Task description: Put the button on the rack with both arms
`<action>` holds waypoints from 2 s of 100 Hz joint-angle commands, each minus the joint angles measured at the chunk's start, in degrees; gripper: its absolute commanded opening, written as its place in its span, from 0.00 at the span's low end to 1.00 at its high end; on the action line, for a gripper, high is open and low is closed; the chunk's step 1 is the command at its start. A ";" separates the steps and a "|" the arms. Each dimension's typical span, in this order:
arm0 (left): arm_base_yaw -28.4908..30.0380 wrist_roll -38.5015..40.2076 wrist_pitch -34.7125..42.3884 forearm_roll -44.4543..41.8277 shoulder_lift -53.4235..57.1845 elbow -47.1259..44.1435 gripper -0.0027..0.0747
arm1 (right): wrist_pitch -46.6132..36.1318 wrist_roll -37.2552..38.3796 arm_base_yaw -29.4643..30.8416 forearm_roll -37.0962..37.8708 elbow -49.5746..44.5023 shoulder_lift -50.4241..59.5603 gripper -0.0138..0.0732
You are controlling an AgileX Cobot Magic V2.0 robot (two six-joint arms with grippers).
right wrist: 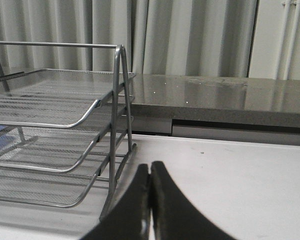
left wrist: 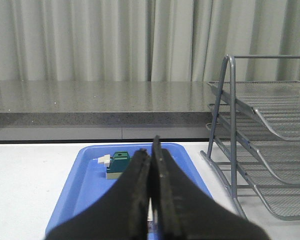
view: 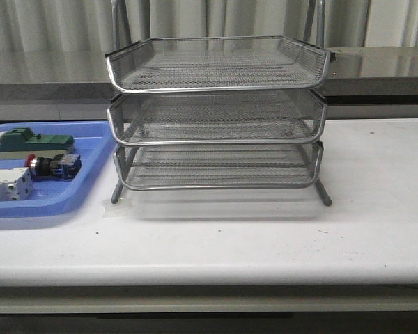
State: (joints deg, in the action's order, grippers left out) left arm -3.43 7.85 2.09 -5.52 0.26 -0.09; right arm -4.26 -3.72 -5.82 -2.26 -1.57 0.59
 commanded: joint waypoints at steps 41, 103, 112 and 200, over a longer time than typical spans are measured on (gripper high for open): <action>-0.34 0.37 4.58 0.18 1.82 -2.47 0.01 | 12.04 -0.14 0.30 -7.40 15.33 -7.07 0.09; -0.34 0.37 4.58 0.18 1.82 -2.47 0.01 | 34.59 -0.14 0.30 -26.80 36.02 -40.09 0.09; -0.34 0.37 4.58 0.18 1.82 -2.47 0.01 | 34.48 -0.14 0.30 -29.87 36.02 -43.05 0.09; -0.34 0.37 4.58 0.18 1.82 -2.47 0.01 | 17.76 -3.16 0.19 -48.76 38.87 -68.93 0.61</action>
State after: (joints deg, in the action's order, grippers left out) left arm -3.43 7.85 2.09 -5.52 0.26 -0.09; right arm 15.99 -4.94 -5.82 -48.39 34.02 -67.00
